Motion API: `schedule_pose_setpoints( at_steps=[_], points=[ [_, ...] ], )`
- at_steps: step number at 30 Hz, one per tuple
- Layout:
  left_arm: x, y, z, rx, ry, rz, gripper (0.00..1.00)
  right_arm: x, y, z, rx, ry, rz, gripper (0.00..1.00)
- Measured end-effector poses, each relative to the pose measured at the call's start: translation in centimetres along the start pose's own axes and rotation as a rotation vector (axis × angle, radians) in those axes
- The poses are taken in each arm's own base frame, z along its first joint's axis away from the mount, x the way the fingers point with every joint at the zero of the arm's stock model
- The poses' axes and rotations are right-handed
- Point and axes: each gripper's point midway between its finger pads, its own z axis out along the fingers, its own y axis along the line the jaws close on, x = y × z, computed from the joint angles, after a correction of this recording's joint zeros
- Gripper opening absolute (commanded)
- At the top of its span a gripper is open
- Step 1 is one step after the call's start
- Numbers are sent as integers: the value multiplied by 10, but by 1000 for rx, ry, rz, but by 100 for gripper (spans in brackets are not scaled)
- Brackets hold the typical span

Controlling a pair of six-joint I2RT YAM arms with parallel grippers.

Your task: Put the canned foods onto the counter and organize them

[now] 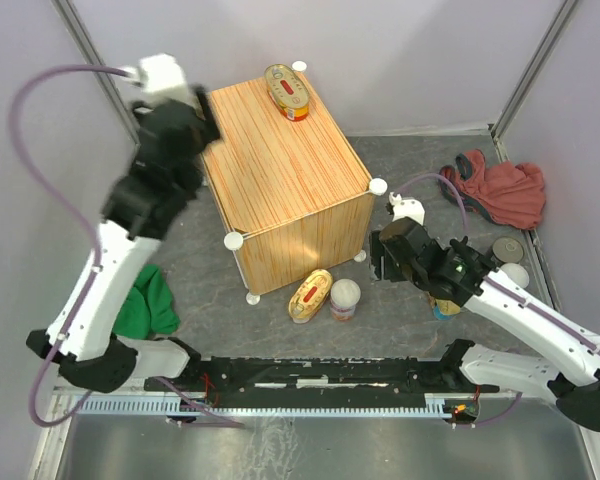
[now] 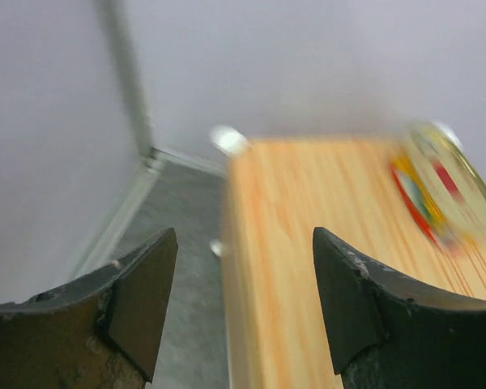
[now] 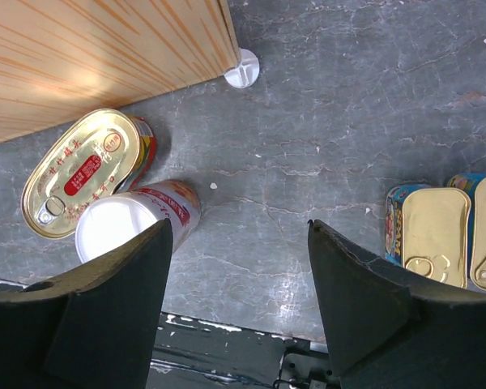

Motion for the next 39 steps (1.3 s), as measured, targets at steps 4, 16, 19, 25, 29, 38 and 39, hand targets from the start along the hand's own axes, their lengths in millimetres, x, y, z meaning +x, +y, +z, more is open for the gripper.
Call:
schedule_pose_setpoints(
  at_steps=[4, 16, 19, 25, 29, 38, 39],
  points=[
    [75, -88, -71, 273, 75, 177, 75, 2, 2, 2, -3, 16, -20, 80],
    [133, -152, -309, 726, -40, 432, 88, -6, -11, -22, -15, -38, -14, 88],
    [167, -164, -334, 761, -34, 508, 88, -7, -14, -29, -24, -54, 1, 88],
    [222, -142, -331, 777, 75, 493, 87, 3, -19, -33, -45, -58, 27, 91],
    [253, -110, -319, 792, 182, 422, 87, 17, -18, -30, -74, -35, 33, 99],
    [321, -75, -311, 847, 405, 286, 88, 34, 1, -25, -195, 10, 15, 99],
    [327, -74, -311, 851, 421, 285, 88, 37, 3, -24, -206, 17, 11, 99]
  ],
)
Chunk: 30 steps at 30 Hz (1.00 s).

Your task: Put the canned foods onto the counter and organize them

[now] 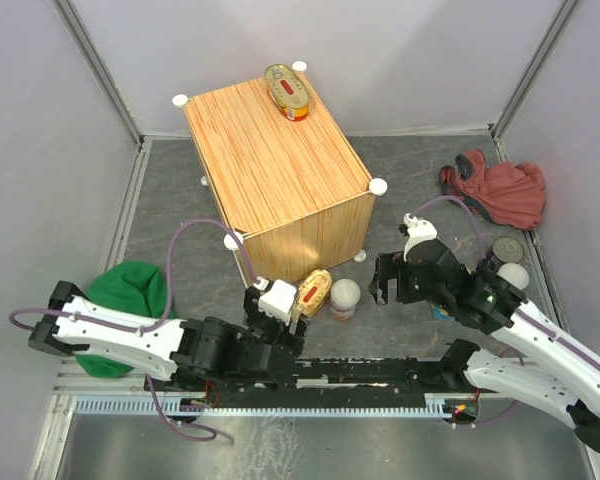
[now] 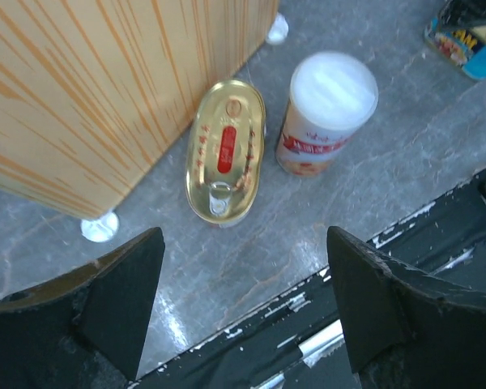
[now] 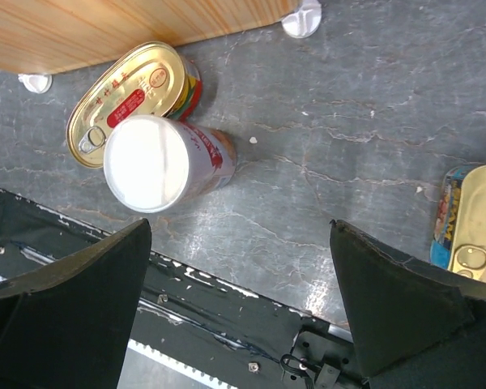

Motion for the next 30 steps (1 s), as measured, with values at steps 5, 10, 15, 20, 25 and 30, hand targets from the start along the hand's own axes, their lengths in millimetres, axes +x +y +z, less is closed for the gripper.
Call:
schedule_pose_setpoints(
  at_steps=[5, 10, 15, 20, 25, 30],
  points=[
    [35, -5, 14, 14, 87, -17, 89, 7, 12, 7, -48, 25, -13, 99],
    [65, -4, 25, 16, 150, -38, 89, 13, 29, 18, -83, 57, -52, 99],
    [83, 5, 35, -2, 178, -69, 90, 23, 45, 30, -102, 99, -100, 99],
    [93, 10, 42, -4, 190, -102, 90, 31, 55, 42, -101, 121, -137, 99],
    [95, 9, 51, -2, 192, -151, 90, 35, 60, 56, -81, 137, -154, 99],
    [98, 11, 63, -15, 194, -164, 90, 42, 60, 71, -48, 161, -171, 99]
  ],
)
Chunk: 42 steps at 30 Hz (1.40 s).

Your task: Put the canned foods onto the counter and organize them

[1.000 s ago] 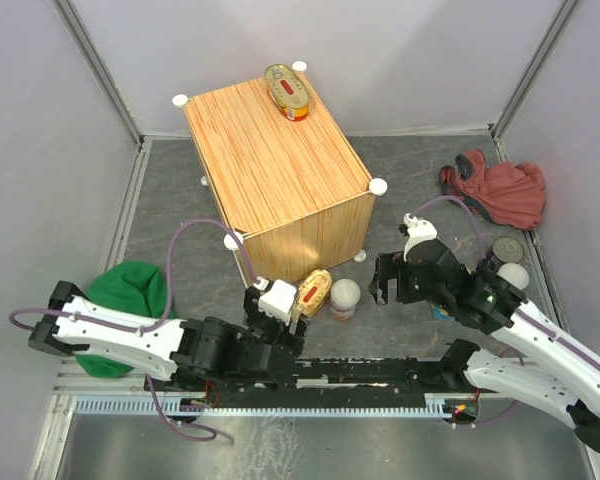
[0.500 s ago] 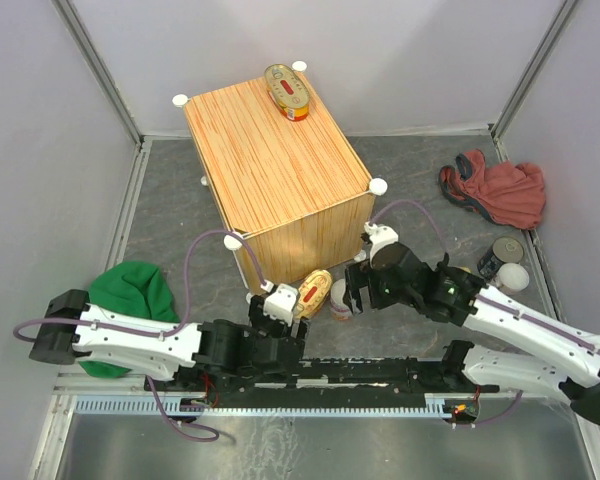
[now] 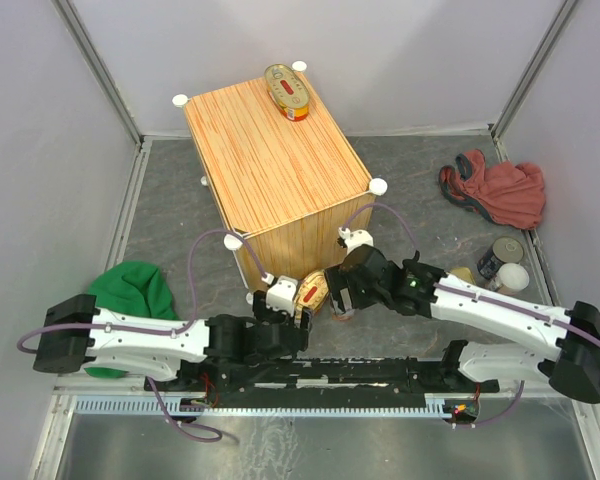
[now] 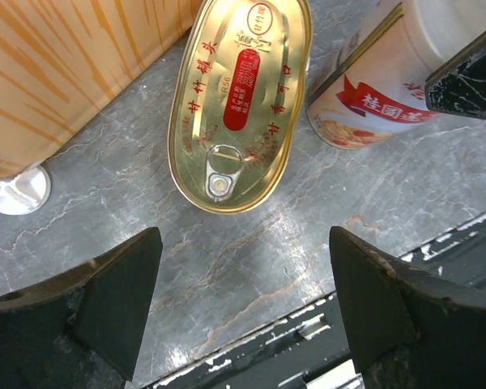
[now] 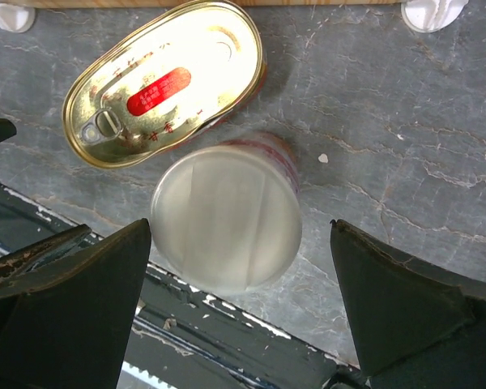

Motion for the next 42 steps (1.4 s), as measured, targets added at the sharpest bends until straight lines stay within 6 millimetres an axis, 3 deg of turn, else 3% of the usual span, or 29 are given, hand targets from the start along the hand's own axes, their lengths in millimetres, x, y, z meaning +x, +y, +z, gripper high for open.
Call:
schedule_pose_setpoints(
  at_steps=[7, 11, 15, 23, 42],
  points=[
    [2, 6, 20, -35, 10, 27, 90, -1, -2, 18, 47, 8, -6, 88],
    [-1, 10, 30, -58, 4, 46, 91, -3, -2, 27, 71, 6, -6, 63],
    [-2, 16, 38, -82, 2, 63, 91, -9, -3, 31, 95, -12, -4, 53],
    [-9, 23, 48, -84, -10, 108, 92, -14, -10, 32, 123, -27, 26, 52],
    [-10, 17, 54, 78, 1, 192, 93, -3, -59, 11, 236, -2, 104, 52]
  ],
)
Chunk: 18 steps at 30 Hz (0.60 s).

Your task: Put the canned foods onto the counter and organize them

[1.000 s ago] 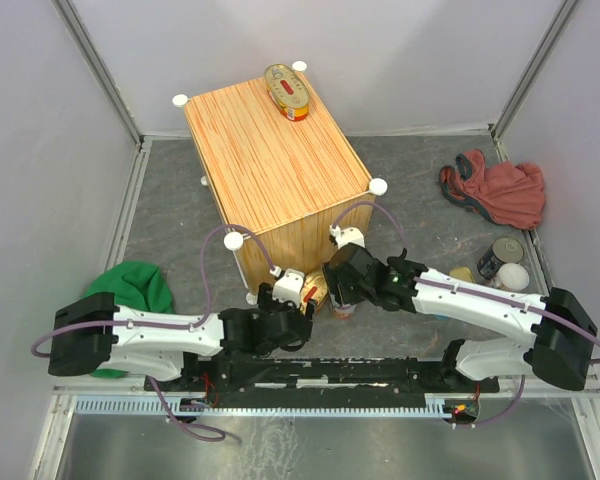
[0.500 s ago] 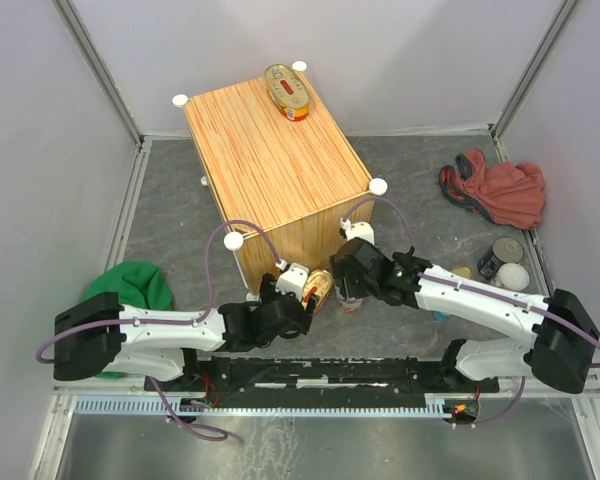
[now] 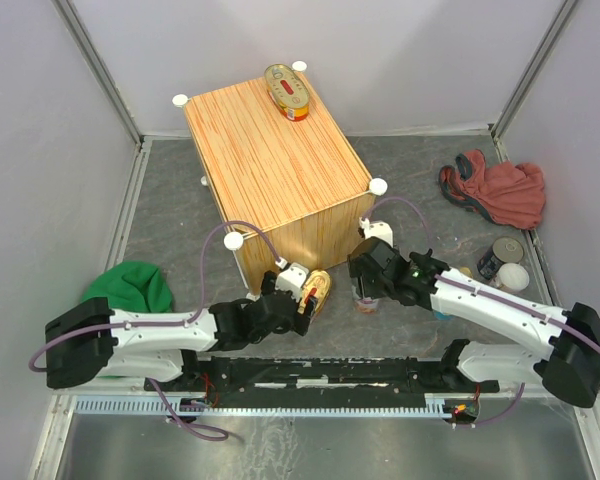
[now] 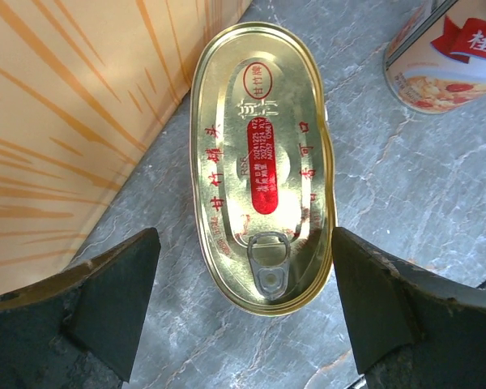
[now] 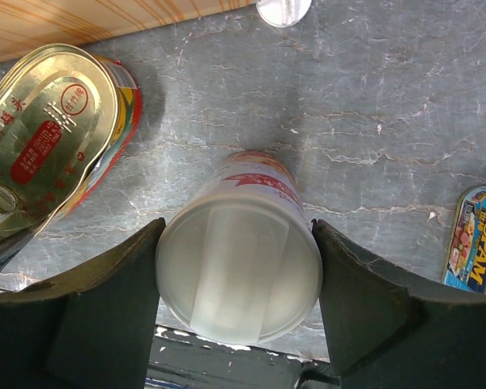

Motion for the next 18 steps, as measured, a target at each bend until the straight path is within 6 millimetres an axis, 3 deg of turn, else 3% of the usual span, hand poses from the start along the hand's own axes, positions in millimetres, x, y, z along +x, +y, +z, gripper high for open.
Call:
schedule_pose_setpoints(
  at_steps=[7, 18],
  points=[
    [-10, -5, -4, 41, -26, -30, 94, 1, -8, -1, 11, 0, 13, 52],
    [-6, -9, -3, 60, -9, -27, 94, 4, -17, -4, 30, 10, 22, 52]
  ],
)
